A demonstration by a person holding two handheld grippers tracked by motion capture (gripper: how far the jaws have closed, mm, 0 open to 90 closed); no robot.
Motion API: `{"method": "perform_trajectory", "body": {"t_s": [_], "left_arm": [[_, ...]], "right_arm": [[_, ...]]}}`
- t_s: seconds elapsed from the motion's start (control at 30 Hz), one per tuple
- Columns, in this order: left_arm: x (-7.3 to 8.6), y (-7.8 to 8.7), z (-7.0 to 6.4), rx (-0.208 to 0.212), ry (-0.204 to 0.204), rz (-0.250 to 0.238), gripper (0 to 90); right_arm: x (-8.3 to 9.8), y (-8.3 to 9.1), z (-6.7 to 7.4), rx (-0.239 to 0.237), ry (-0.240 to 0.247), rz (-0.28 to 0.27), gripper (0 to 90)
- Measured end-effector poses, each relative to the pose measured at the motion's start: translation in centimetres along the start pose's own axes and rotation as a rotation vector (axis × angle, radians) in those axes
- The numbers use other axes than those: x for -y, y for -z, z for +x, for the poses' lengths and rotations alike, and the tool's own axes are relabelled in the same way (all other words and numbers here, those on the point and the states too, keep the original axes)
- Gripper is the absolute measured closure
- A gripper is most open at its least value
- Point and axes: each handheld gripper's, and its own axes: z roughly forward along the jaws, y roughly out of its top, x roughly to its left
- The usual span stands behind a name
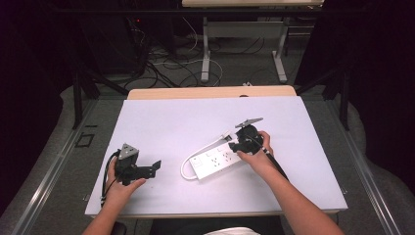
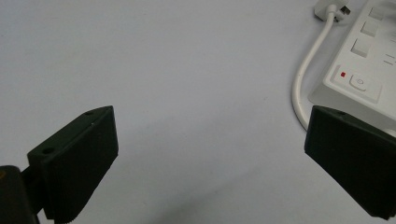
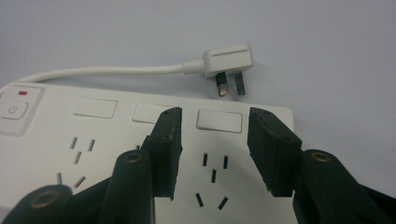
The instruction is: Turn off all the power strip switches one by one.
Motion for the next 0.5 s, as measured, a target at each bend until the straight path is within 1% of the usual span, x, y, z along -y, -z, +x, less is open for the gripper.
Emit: {"method": "perform_trajectory", "body": {"t_s": [0.03,0.07,0.1,0.13,0.17,0.2,0.23,0.27,0.3,0.37,0.4,0.47,0.5], "left_arm": [[0.0,0.0,0.0,0.000,-0.001,-0.001,2.7],[-0.1,0.0,0.0,-0.003,-0.012,0.001,2.8],[-0.1,0.0,0.1,0.002,-0.013,0.012,2.8],[-0.1,-0.1,-0.1,0.002,-0.002,0.005,2.7],[-0.1,-0.1,0.0,0.003,-0.013,0.006,2.7],[-0.2,-0.1,-0.1,0.006,-0.009,0.006,2.7],[-0.2,-0.2,-0.1,0.007,-0.006,0.006,2.8],[-0.2,-0.1,-0.1,0.005,-0.015,0.012,2.7],[-0.2,-0.2,-0.1,0.008,-0.009,0.010,2.7],[-0.3,-0.2,-0.1,0.010,-0.009,0.011,2.7],[-0.2,-0.3,-0.1,0.007,-0.006,0.002,2.7],[-0.2,-0.3,-0.1,0.006,-0.007,0.002,2.7],[-0.3,-0.2,-0.1,0.010,-0.009,0.014,2.7]], "right_arm": [[0.0,0.1,0.1,-0.001,0.005,-0.003,50.4],[0.0,0.2,0.2,-0.001,0.002,0.003,47.4],[0.1,0.3,0.3,-0.002,-0.001,0.013,45.2],[0.1,0.4,0.3,-0.001,0.006,0.011,43.0],[0.2,0.5,0.4,0.004,0.006,0.006,39.9],[0.3,0.6,0.4,0.011,0.011,-0.003,36.3],[0.3,0.7,0.5,0.017,-0.001,-0.007,33.3],[0.4,0.8,0.5,0.018,0.002,-0.010,30.4],[0.5,0.9,0.5,0.023,-0.010,-0.008,27.5],[0.7,1.0,0.4,0.010,-0.020,-0.001,21.8],[0.8,1.1,0.4,0.014,-0.026,-0.003,20.1],[0.9,1.3,0.4,0.026,-0.027,-0.002,16.9],[1.0,1.3,0.4,0.027,-0.033,0.003,16.0]]}}
